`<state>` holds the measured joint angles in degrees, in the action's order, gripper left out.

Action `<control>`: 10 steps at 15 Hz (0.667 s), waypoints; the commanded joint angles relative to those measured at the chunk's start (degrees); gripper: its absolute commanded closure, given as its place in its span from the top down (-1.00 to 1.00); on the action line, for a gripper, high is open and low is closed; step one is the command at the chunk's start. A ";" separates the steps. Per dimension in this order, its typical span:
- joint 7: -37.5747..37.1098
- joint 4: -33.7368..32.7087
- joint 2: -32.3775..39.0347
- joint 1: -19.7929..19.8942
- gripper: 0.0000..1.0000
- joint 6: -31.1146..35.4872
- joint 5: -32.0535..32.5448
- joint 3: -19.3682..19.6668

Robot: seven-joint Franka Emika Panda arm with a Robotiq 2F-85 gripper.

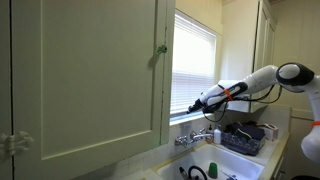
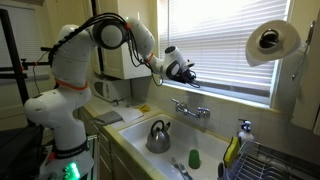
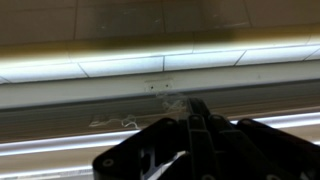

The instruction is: Open the blinds half way

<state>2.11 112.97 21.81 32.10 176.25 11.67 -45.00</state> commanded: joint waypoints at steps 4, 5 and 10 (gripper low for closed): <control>0.36 2.03 0.72 3.07 -1.00 -5.57 -0.45 -0.45; 0.26 2.24 1.19 2.73 -1.00 -5.20 0.06 0.41; 0.72 2.30 4.51 -1.44 -1.00 6.50 3.98 6.57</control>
<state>2.55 114.76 24.31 33.28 175.86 13.11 -41.88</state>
